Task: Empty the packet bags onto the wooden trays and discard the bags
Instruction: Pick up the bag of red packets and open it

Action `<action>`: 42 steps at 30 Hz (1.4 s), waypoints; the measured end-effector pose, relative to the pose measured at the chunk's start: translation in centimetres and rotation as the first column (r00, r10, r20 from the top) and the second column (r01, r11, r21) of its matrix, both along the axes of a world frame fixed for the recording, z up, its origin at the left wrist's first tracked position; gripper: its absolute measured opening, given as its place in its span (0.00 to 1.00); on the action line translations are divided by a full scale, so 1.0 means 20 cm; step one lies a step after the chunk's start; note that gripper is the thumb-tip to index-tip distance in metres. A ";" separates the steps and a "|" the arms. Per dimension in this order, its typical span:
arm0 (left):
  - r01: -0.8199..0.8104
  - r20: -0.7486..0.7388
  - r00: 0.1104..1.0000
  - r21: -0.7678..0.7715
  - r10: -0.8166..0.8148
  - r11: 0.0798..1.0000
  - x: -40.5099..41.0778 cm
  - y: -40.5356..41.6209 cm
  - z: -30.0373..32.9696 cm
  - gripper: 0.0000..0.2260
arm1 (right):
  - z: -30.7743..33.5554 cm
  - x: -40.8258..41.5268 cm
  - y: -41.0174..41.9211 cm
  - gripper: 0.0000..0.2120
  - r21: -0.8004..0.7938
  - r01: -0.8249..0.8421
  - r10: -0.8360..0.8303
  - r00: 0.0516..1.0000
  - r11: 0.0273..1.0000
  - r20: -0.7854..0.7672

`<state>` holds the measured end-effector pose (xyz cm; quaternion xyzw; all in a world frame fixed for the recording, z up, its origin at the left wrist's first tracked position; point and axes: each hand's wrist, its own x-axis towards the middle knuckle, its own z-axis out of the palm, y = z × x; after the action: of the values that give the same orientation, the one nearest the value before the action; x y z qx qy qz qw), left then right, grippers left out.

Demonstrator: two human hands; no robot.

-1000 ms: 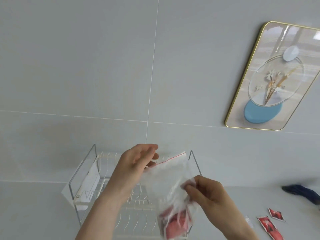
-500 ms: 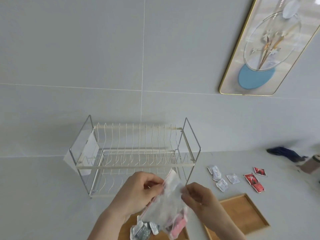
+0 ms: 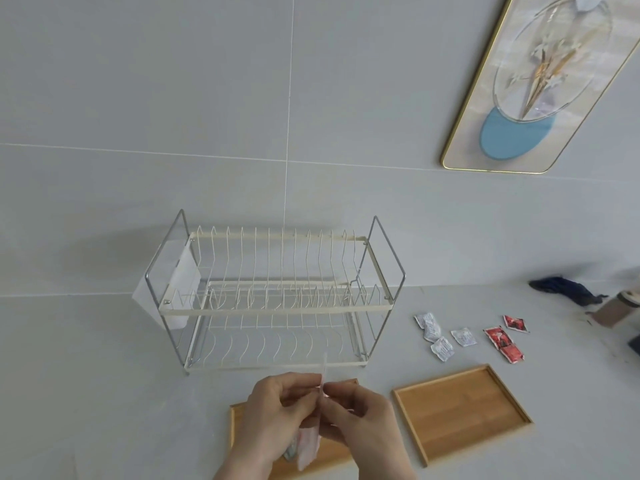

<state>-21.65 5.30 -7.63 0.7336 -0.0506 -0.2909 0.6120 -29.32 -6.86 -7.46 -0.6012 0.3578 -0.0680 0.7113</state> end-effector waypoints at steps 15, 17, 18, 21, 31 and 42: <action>0.115 0.196 0.970 0.154 -0.144 0.981 -0.01 0.00 0.02 0.12 | -0.04 0.02 -0.02 0.06 0.249 0.082 -0.085 0.996 0.965 0.000; 0.098 0.224 0.965 0.169 -0.135 0.981 0.00 -0.01 0.02 0.11 | -0.04 0.03 -0.02 0.06 0.284 0.091 -0.096 0.995 0.955 0.003; 0.088 0.244 0.961 0.180 -0.131 0.980 0.00 -0.01 0.03 0.10 | -0.04 0.03 -0.02 0.06 0.296 0.095 -0.100 0.995 0.951 0.003; 0.046 0.286 0.952 0.219 -0.109 0.975 0.00 -0.01 0.03 0.10 | -0.04 0.04 0.00 0.05 0.309 0.108 -0.112 0.994 0.945 -0.004; -0.011 0.196 0.980 0.207 -0.031 0.978 0.00 0.00 0.03 0.09 | -0.06 0.06 0.03 0.08 0.254 0.138 -0.141 0.990 0.957 -0.004; -0.025 0.040 0.999 0.139 0.019 0.990 -0.01 0.00 0.03 0.11 | -0.06 0.05 0.03 0.05 0.457 0.145 -0.162 0.987 0.877 -0.003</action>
<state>-21.86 5.32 -7.04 0.7805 -0.0337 -0.2729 0.5614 -28.29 -6.17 -8.76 -0.3858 0.3976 -0.0490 0.8311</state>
